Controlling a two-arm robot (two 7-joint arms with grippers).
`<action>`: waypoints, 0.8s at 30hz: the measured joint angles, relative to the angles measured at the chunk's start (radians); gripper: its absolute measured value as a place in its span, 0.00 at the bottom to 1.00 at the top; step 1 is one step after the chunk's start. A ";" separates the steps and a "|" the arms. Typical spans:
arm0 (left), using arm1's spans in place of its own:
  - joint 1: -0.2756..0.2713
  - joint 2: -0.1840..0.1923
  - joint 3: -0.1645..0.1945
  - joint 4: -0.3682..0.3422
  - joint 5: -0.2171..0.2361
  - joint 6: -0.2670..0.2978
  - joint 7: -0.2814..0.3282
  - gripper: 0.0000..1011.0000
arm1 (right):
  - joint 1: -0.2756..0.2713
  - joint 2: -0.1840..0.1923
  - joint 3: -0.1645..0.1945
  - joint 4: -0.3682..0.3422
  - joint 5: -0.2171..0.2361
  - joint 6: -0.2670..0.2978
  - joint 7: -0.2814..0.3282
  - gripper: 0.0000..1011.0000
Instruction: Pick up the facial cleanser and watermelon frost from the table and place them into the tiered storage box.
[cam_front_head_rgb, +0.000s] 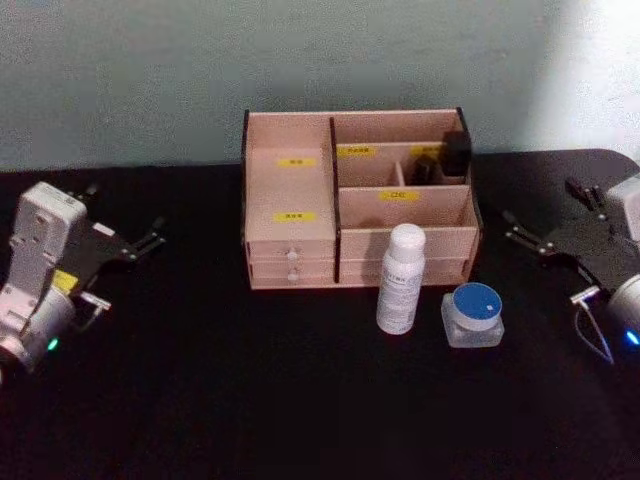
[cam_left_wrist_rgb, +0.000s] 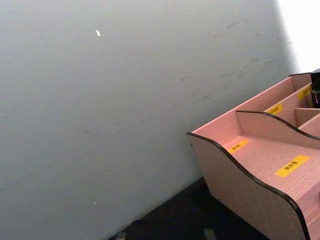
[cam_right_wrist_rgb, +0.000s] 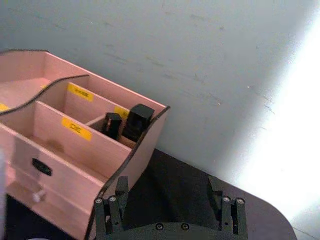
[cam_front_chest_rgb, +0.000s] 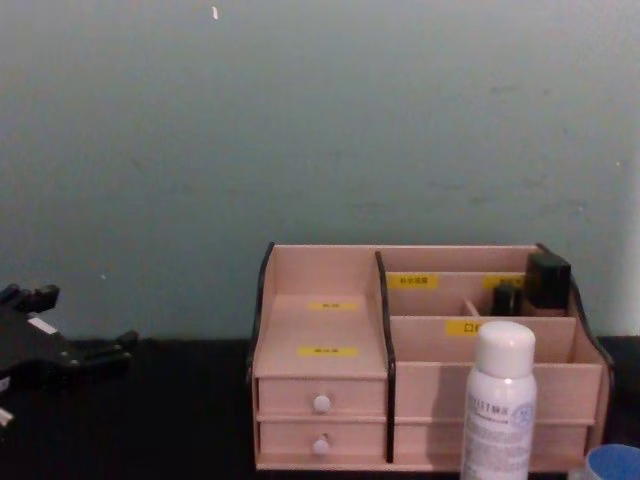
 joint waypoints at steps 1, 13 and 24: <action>0.000 0.000 0.000 0.000 0.000 0.000 0.000 0.99 | -0.018 0.011 0.011 -0.021 0.010 -0.001 0.011 0.99; 0.000 0.000 0.000 0.000 0.000 0.000 0.000 0.99 | -0.172 0.120 0.086 -0.182 0.131 -0.033 0.179 0.99; 0.000 0.000 0.000 0.000 0.000 0.000 0.000 0.99 | -0.167 0.104 0.055 -0.199 0.180 -0.034 0.341 0.99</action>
